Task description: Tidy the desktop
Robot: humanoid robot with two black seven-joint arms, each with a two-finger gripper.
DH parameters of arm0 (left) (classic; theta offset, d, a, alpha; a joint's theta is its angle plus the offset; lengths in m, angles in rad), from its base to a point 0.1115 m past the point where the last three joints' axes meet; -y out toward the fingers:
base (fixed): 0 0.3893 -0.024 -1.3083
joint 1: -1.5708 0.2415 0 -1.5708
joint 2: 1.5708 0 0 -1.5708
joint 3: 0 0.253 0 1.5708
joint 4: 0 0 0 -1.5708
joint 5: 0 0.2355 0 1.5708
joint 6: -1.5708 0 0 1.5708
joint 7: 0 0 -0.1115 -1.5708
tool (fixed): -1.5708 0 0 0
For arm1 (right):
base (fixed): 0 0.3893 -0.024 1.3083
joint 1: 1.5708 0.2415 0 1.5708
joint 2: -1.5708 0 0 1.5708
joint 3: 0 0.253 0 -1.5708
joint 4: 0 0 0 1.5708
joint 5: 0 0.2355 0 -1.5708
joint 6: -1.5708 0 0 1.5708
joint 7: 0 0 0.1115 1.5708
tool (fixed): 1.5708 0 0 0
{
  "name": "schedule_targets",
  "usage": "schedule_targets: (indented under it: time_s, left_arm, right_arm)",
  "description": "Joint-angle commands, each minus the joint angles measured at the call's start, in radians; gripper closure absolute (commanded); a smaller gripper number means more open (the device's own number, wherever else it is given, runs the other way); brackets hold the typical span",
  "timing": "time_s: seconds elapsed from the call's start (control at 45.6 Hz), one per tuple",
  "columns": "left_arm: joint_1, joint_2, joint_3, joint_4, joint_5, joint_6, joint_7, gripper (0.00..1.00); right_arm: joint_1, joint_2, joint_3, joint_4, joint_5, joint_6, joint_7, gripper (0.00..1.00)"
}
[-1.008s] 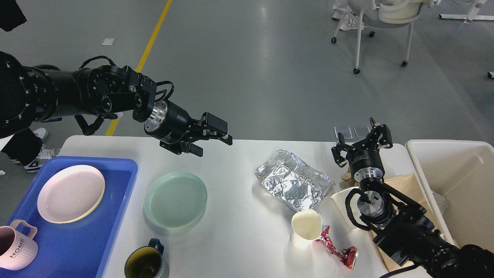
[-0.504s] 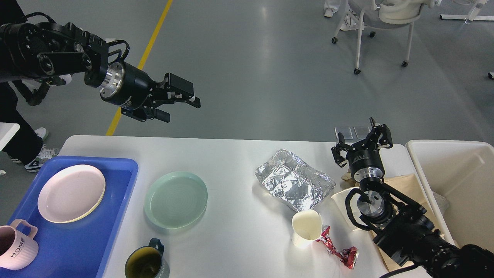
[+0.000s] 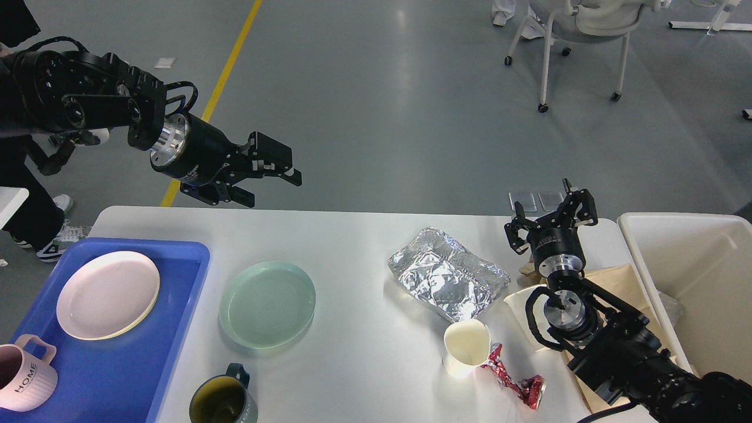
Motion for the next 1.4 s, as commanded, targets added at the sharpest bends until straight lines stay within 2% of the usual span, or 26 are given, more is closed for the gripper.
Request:
schedule_targets:
  time_s: [0.0, 0.789, 1.074, 1.381]
  left_arm:
    - [-0.002, -0.002, 0.000, -0.014, -0.001, -0.002, 0.001, 0.02]
    - [0.002, -0.005, 0.000, -0.014, -0.001, -0.002, 0.001, 0.02]
    - [0.058, -0.023, 0.000, -0.015, -0.001, -0.002, 0.001, 0.02]
    - [0.057, -0.025, 0.000, -0.025, 0.001, -0.006, 0.001, 0.02]
  right_arm:
    - [0.000, 0.000, 0.001, 0.000, 0.000, 0.000, 0.000, 0.00]
    - [0.001, 0.000, 0.001, 0.000, 0.001, -0.002, 0.000, 0.00]
    - [0.000, 0.000, 0.001, 0.000, 0.001, -0.002, 0.000, 0.00]
    - [0.000, 0.000, -0.001, 0.000, 0.000, -0.002, 0.000, 0.00]
